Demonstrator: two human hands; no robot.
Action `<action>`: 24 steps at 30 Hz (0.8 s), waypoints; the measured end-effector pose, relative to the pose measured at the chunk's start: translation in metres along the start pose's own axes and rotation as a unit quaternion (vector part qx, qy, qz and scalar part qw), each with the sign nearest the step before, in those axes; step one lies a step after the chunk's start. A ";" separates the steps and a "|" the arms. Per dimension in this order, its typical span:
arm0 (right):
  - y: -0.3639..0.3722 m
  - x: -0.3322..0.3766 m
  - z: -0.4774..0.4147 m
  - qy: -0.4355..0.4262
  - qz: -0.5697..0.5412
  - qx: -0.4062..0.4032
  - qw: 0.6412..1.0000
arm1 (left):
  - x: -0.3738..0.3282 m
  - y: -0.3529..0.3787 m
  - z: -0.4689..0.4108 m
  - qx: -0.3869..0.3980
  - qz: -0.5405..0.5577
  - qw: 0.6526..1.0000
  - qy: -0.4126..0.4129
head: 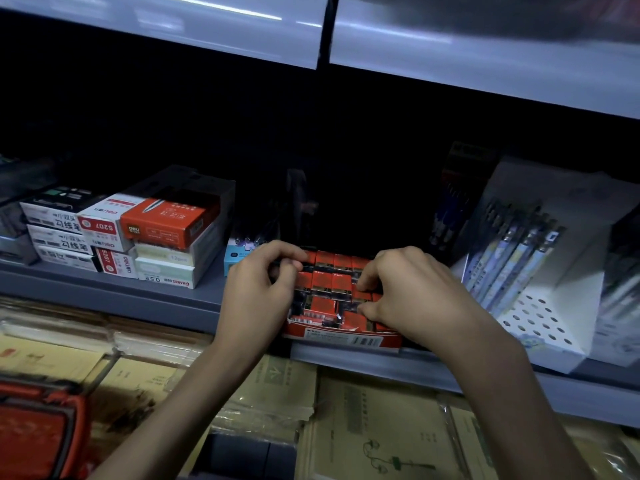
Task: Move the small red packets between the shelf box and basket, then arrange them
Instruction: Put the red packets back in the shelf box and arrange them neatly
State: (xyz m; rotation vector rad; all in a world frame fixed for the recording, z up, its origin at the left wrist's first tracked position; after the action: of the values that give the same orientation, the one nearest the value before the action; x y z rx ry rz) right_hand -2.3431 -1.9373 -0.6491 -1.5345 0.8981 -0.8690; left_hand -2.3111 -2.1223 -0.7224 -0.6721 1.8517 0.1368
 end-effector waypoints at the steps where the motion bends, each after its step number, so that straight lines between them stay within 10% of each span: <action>1: 0.001 -0.001 0.000 0.001 -0.004 -0.005 1.000 | 0.000 0.000 0.000 -0.001 -0.003 1.000 0.001; 10: -0.011 -0.026 0.005 0.011 -0.203 -0.018 0.979 | 0.001 0.001 -0.001 -0.003 -0.007 1.000 0.008; 24: 0.004 0.013 0.007 -0.033 -0.217 0.069 0.973 | 0.001 0.002 -0.002 -0.013 -0.022 1.000 0.011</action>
State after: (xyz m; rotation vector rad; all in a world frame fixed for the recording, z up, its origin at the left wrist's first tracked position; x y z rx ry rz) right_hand -2.3319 -1.9460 -0.6531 -1.6543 0.4450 -1.1565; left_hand -2.3140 -2.1214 -0.7227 -0.7343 1.8579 0.1251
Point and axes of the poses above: each hand's wrist, its own z-axis away from the middle knuckle, its own y-axis out of the palm, x = y × z, the point moved 2 cm from there along -z, towards the middle knuckle
